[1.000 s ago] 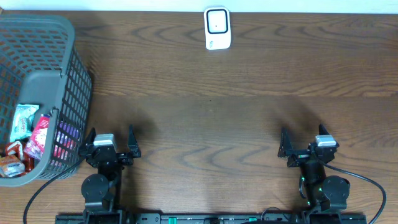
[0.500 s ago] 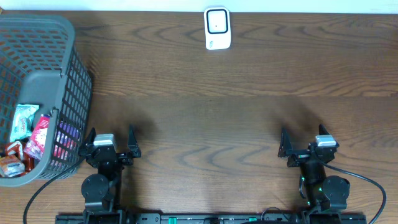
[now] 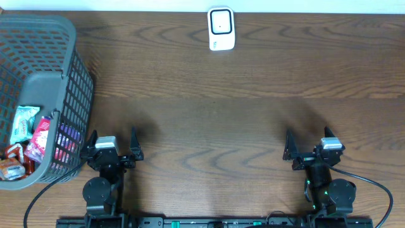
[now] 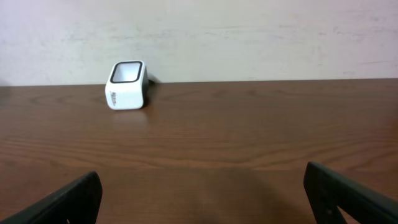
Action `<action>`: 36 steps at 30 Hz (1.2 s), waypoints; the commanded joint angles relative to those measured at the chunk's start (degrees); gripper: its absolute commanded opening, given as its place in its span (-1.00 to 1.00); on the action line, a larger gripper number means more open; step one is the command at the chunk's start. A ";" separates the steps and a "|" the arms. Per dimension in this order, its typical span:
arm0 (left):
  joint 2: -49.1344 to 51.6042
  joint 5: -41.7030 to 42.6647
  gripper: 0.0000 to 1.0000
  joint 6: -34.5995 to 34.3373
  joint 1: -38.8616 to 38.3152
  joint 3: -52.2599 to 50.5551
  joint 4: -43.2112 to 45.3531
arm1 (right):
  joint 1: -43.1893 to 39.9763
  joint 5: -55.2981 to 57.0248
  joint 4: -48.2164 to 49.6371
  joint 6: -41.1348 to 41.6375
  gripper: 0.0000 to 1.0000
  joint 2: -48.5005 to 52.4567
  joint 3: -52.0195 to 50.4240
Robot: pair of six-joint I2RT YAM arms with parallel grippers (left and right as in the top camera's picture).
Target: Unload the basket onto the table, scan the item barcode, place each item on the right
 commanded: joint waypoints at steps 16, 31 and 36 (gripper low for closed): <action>-0.35 35.85 0.98 -38.75 0.28 -0.96 11.45 | -0.31 0.28 -0.31 0.74 0.99 -0.33 -0.07; 10.32 15.65 0.99 -42.86 0.31 25.99 36.87 | -0.31 0.28 -0.31 0.74 0.98 -0.33 -0.07; 28.28 14.86 0.99 -32.76 0.31 52.26 14.14 | -0.31 0.28 -0.31 0.74 0.98 -0.33 -0.04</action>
